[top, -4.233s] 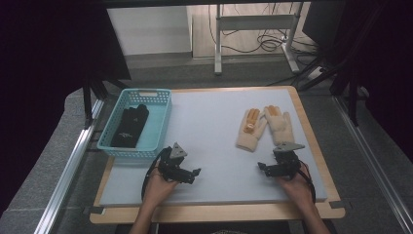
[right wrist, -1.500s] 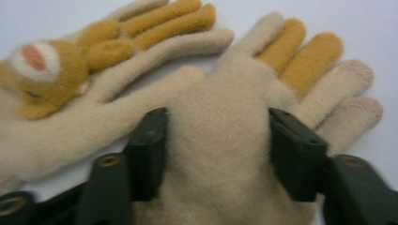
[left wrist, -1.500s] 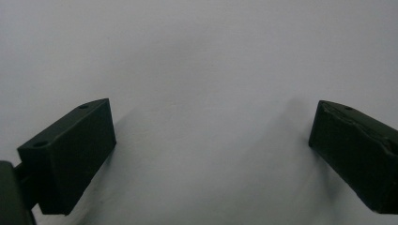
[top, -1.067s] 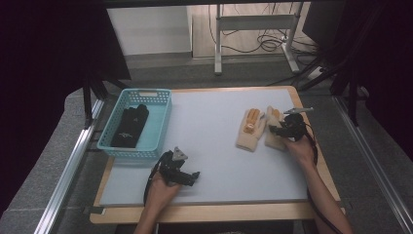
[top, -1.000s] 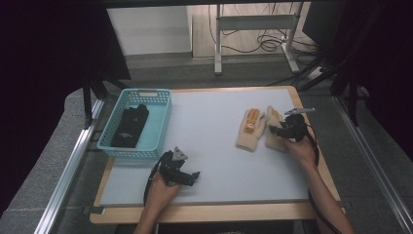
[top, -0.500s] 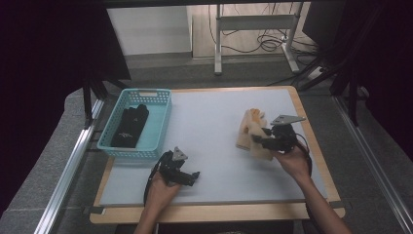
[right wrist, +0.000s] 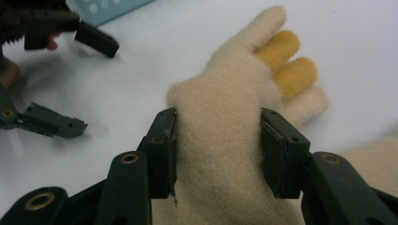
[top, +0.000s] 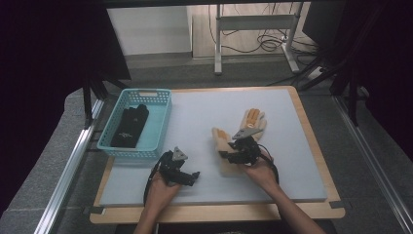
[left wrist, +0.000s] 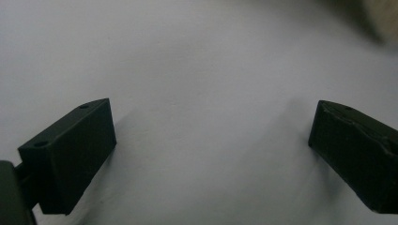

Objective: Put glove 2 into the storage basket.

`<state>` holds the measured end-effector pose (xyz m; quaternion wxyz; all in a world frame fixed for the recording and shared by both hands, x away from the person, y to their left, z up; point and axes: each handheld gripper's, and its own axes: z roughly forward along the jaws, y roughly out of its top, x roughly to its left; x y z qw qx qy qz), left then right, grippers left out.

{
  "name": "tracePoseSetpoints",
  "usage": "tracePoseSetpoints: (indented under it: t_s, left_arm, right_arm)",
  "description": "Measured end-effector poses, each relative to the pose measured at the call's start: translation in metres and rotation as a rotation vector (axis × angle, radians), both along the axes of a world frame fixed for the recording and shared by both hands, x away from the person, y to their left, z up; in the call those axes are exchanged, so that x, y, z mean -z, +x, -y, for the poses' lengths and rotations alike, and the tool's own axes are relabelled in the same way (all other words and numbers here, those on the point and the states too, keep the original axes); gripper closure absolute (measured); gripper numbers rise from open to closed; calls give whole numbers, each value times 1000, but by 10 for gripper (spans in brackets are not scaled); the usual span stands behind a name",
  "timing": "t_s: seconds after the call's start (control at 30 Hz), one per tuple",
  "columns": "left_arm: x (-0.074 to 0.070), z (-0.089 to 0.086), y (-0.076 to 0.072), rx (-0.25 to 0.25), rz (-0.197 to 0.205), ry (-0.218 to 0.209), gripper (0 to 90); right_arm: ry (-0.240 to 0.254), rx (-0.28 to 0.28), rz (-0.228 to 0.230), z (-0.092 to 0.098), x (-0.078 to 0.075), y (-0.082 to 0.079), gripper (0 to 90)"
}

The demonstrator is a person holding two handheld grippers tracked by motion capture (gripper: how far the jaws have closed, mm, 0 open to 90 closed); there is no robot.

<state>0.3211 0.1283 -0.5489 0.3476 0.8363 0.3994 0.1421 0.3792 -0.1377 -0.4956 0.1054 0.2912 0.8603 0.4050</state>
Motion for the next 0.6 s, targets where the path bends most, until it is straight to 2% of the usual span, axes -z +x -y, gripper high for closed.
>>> tracePoseSetpoints:
  t_s: [0.13,0.23,0.33,0.37,0.4,0.47,0.53,0.6]
  left_arm:
    - [0,0,0,0,0,0,13]
    - [0,0,0,0,0,0,13]
    - [0,0,0,1,0,0,13]
    - [0,0,0,-1,0,0,13]
    - [0,0,0,-1,0,0,13]
    - [0,0,0,1,0,1,13]
    - [0,0,0,-1,-1,-1,13]
    - [0,0,0,-2,-2,-2,13]
  right_arm:
    - [-33,-27,-20,-11,14,-2,423]
    - [-14,-26,-6,-4,5,-1,350]
    - [18,1,-6,12,-4,2,333]
    - [16,13,-5,17,-5,2,348]
    - [14,21,-7,23,-5,2,400]
    - [9,30,-18,35,-2,0,545]
    - [9,12,-54,44,4,-2,649]
    - [5,2,-67,50,12,-5,712]
